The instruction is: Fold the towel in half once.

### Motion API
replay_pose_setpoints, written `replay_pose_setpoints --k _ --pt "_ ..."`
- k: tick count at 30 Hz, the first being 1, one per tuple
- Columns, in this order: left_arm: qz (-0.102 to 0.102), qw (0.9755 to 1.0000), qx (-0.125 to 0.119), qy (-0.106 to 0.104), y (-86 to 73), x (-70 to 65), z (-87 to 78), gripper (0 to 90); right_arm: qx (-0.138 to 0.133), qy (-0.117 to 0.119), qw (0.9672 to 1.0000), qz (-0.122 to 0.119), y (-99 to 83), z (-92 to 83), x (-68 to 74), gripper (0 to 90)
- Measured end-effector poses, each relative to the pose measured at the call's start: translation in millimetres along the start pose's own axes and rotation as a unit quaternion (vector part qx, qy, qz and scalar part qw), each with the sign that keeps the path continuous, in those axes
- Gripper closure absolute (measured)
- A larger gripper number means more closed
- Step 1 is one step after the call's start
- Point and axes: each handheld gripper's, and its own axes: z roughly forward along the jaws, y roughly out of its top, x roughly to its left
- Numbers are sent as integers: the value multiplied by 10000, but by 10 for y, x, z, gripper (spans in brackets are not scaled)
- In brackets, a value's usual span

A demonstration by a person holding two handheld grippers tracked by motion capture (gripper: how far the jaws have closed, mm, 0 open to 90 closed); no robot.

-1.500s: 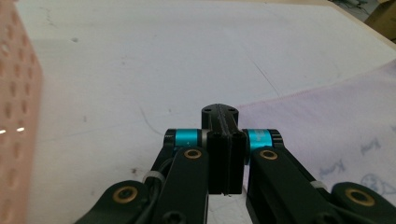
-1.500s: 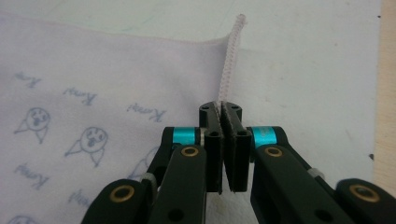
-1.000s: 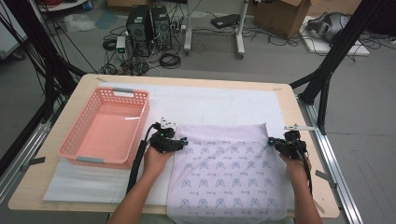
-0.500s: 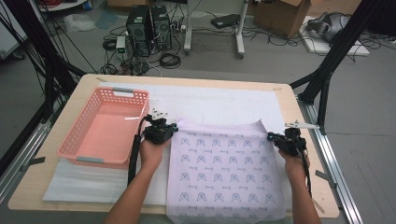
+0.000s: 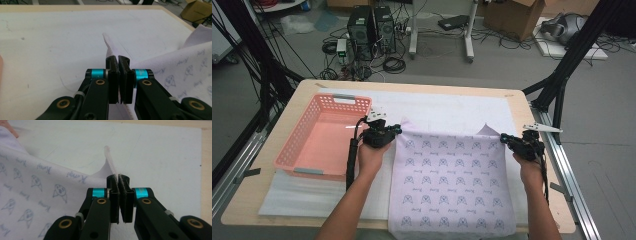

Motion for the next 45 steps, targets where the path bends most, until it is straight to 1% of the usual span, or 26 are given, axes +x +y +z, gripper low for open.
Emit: replay_pose_setpoints --k 1,2,4,6,11,12,14,15,20,21,22,25,29,31,33,34,35,36,38,40,41,43,45 --pt "68 10000 -58 -10 -17 -20 -32 867 15 42 10000 -14 -14 -20 4 878" --pt "77 9999 -120 -44 -32 -28 -62 866 -3 91 10000 -19 -34 -47 8 878" --pt "104 9999 -82 -102 -55 -40 -106 866 -5 162 9999 -42 -64 -95 12 876" --pt "116 9997 -100 -172 -97 -53 -155 866 -25 244 9997 -30 -93 -138 17 872" --pt "103 9994 -105 -314 -220 -94 -238 865 -17 341 9994 -70 -165 -237 44 872" --pt "121 9992 -83 -360 -249 -105 -258 865 -19 345 9993 -107 -178 -247 47 872" --pt "229 9991 -37 -359 -286 -128 -285 865 3 381 9992 -115 -204 -278 61 872" --pt "209 9990 -36 -388 -306 -134 -296 865 0 401 9991 -116 -216 -291 67 872" --pt "257 9985 33 -479 -407 -159 -368 865 44 437 9988 -209 -289 -349 102 872" --pt "294 9984 36 -482 -429 -166 -384 865 50 452 9987 -228 -307 -364 106 872" --pt "298 9982 47 -515 -452 -167 -399 865 66 469 9986 -213 -324 -378 116 872" --pt "287 9980 96 -559 -533 -173 -434 865 95 492 9983 -282 -371 -411 137 872" --pt "298 9977 134 -598 -639 -195 -465 865 184 505 9978 -380 -459 -458 183 872" --pt "296 9975 145 -628 -684 -209 -478 864 207 507 9977 -394 -503 -480 201 872" --pt "347 9970 193 -662 -736 -219 -495 864 243 506 9976 -417 -552 -506 215 872" --pt "326 9970 190 -674 -772 -226 -509 864 265 518 9976 -376 -573 -517 225 872" --pt "314 9970 187 -683 -801 -229 -517 864 262 520 9974 -435 -607 -533 226 872" --pt "310 9967 210 -715 -826 -228 -529 864 286 526 9973 -425 -635 -550 235 872" --pt "301 9967 219 -725 -867 -236 -545 864 305 534 9970 -477 -687 -577 244 872" --pt "336 9961 262 -769 -933 -256 -577 864 347 560 9967 -466 -736 -607 261 874" --pt "345 9959 277 -794 -956 -259 -586 864 368 567 9965 -500 -759 -616 271 875" --pt "335 9957 265 -823 -975 -262 -596 861 459 551 9958 -561 -805 -617 296 875" --pt "312 9961 186 -808 -950 -253 -593 842 514 570 9955 -547 -838 -602 310 871"
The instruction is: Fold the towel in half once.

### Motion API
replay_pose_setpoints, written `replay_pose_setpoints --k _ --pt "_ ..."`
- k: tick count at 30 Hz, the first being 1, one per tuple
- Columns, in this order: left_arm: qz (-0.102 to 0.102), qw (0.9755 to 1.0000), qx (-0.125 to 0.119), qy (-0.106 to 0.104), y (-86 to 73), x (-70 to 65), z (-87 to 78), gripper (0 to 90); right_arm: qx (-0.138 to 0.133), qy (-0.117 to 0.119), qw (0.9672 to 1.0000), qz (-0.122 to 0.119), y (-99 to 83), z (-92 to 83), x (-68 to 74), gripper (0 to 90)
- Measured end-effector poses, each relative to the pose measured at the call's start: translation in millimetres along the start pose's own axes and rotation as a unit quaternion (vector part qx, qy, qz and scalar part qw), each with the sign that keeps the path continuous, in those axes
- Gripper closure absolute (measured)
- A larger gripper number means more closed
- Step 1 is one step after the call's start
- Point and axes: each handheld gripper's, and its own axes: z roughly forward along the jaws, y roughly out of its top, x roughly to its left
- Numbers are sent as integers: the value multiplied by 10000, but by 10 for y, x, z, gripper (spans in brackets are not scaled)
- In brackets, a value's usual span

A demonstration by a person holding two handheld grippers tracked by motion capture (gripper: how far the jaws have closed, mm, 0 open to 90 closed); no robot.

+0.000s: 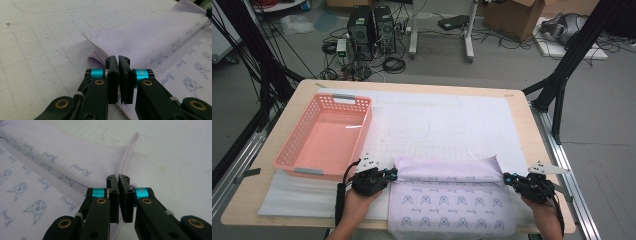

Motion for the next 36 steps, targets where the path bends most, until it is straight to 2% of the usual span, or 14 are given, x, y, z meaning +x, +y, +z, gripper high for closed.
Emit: replay_pose_setpoints --k 1,3,5,9,11,12,13,15,17,19,24,28,31,36 --pt "-17 10000 -26 9 20 10 7 780 -3 -13 10000 16 4 5 -4 853" --pt "-211 9998 -58 35 107 48 37 582 -84 -52 9998 157 43 3 -12 719" --pt "-237 9997 -97 60 199 79 71 500 -188 -160 9992 302 140 3 -27 623" --pt "-317 9992 -112 200 355 145 183 440 -227 -337 9987 305 356 61 -31 568" --pt "-399 9989 -109 216 390 178 235 440 -77 -474 9984 302 434 132 -40 528" --pt "-532 9983 -91 224 385 205 281 440 17 -521 9982 311 467 183 -49 520" --pt "-617 9978 27 222 376 227 317 440 149 -522 9980 331 497 254 -59 517" --pt "-648 9972 318 211 344 249 383 464 373 -601 9971 296 521 363 -71 537" --pt "-556 9972 465 182 323 224 399 636 534 -535 9967 300 515 430 -87 703" --pt "-399 9985 318 188 319 178 361 858 565 -439 9971 264 490 433 -89 867" --pt "-323 9995 -30 52 345 129 187 872 154 -375 9989 228 424 255 -62 873" --pt "-286 9993 -243 -72 309 68 32 872 -307 -192 9992 181 337 20 14 873" --pt "-270 9984 -443 -245 278 0 -93 870 -435 -126 9989 103 268 -99 94 872" --pt "-33 9983 -399 -430 176 -152 -244 867 -456 -43 9989 -91 141 -253 219 872"
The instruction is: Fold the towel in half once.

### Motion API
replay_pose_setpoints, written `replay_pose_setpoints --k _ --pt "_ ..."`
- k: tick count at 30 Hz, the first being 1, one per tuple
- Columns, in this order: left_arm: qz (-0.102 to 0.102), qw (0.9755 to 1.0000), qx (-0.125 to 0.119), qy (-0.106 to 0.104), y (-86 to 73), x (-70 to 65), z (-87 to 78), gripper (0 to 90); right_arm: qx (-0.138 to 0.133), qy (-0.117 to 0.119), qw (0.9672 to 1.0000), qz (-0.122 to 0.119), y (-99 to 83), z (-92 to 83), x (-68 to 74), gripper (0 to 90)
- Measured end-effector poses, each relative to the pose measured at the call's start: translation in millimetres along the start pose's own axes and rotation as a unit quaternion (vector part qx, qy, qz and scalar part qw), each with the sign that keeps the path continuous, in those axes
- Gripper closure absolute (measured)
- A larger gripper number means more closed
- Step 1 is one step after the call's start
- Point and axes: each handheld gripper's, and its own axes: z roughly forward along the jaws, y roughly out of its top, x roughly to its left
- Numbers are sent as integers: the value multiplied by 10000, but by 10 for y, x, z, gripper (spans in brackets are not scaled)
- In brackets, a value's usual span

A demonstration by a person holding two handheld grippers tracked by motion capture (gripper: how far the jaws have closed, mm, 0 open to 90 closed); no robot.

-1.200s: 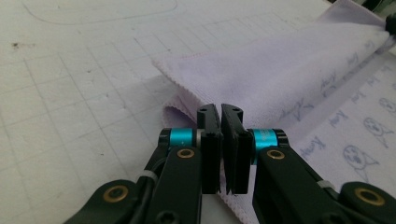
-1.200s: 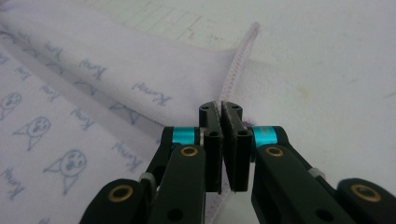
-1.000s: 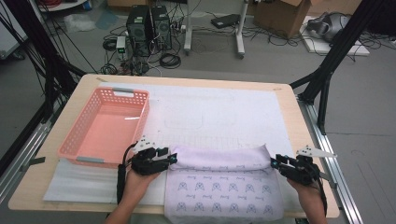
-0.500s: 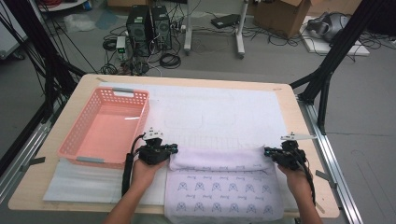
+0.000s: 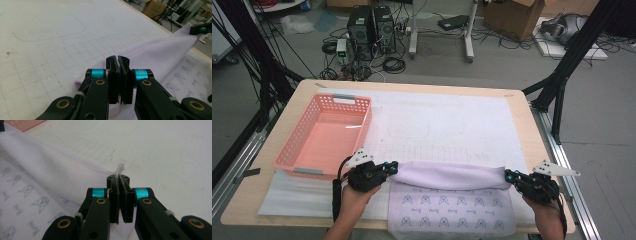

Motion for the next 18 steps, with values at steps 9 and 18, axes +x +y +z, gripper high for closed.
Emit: replay_pose_setpoints --k 9,18 --pt "163 9992 347 -131 -327 -135 -94 865 379 110 9992 35 -290 -145 46 870" --pt "16 10000 78 38 -271 -45 -135 514 261 175 9989 354 -277 -202 22 644"
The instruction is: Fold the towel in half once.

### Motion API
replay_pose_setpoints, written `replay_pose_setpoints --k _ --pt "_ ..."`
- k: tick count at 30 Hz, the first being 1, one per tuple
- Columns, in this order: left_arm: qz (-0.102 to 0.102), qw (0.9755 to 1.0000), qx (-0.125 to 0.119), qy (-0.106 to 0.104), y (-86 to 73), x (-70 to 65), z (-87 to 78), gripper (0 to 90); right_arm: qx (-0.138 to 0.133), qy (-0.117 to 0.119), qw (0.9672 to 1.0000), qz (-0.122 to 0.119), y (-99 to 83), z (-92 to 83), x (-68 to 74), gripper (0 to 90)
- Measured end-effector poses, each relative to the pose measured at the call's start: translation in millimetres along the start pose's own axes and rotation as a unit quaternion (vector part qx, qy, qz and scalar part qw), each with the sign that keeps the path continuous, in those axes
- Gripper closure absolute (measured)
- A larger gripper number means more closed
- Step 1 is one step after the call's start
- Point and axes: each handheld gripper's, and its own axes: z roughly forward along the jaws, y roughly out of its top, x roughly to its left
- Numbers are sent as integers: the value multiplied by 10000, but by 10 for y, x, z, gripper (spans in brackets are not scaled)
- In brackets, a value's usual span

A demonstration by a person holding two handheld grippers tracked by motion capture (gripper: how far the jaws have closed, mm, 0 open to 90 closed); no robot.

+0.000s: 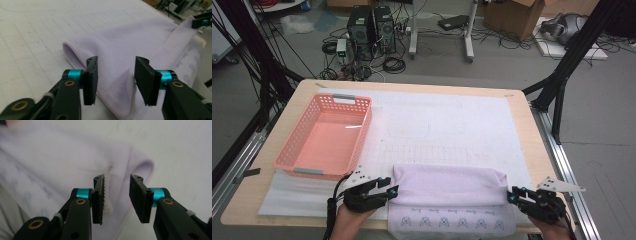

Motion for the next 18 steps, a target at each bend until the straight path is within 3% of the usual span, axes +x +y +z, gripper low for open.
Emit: replay_pose_setpoints --k 2,5,8,14,15,18 --pt "6 10000 -51 57 55 49 26 504 -241 -76 9997 8 90 -18 -23 682" --pt "-38 9999 -94 77 115 125 87 504 -319 -191 9993 35 173 77 -57 694" --pt "-95 9998 -97 152 158 195 160 505 -456 -28 9990 14 220 110 -67 650" --pt "-219 9996 53 155 172 272 293 570 -557 -366 9977 -76 241 -8 -96 624" --pt "-223 9995 105 183 163 267 308 613 -602 -359 9974 -149 246 -30 -102 631" --pt "-191 9991 314 231 143 242 355 633 -736 -391 9964 -151 243 -81 -114 641"
